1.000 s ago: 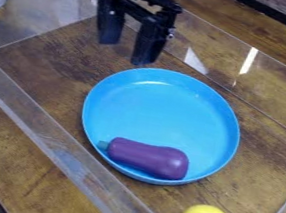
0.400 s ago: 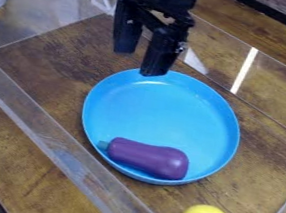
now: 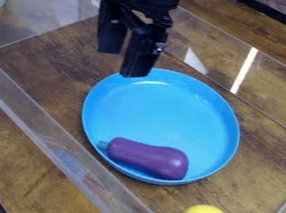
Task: Move the carrot to the right side
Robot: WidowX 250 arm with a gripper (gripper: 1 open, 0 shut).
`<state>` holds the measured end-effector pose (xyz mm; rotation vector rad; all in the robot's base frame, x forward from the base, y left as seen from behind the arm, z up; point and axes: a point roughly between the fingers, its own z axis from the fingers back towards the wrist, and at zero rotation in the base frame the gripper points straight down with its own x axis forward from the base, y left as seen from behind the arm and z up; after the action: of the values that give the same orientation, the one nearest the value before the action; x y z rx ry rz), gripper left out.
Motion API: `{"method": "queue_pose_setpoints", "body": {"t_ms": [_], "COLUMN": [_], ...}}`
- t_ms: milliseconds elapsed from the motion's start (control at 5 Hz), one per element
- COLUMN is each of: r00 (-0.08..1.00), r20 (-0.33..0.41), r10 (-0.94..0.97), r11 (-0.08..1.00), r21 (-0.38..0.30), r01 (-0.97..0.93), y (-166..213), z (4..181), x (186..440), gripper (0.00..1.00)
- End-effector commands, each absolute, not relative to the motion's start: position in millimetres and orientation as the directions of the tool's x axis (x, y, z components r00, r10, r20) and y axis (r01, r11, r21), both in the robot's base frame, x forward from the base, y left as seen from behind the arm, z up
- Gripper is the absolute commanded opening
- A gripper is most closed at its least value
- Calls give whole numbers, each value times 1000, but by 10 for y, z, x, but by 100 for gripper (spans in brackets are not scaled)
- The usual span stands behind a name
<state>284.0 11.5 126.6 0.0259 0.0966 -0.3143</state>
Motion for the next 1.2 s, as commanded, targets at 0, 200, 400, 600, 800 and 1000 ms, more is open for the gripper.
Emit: {"method": "queue_pose_setpoints", "body": {"t_ms": [0, 200, 400, 600, 800, 1000], "r00": [947, 949, 949, 951, 946, 950], "r20": [-37, -36, -35, -34, -31, -18], "r10": [-318, -314, -314, -307, -323, -311], "r11": [946, 947, 947, 949, 943, 947], "r21": [51, 57, 61, 66, 74, 80], "r01": [319, 316, 315, 308, 325, 312], "y": [192, 183, 175, 162, 90, 20], "z": [1438, 1413, 1379, 1357, 1254, 1169], "x": [2835, 2913, 2991, 3062, 3130, 3212], "gripper": [100, 100, 100, 100, 100, 100]}}
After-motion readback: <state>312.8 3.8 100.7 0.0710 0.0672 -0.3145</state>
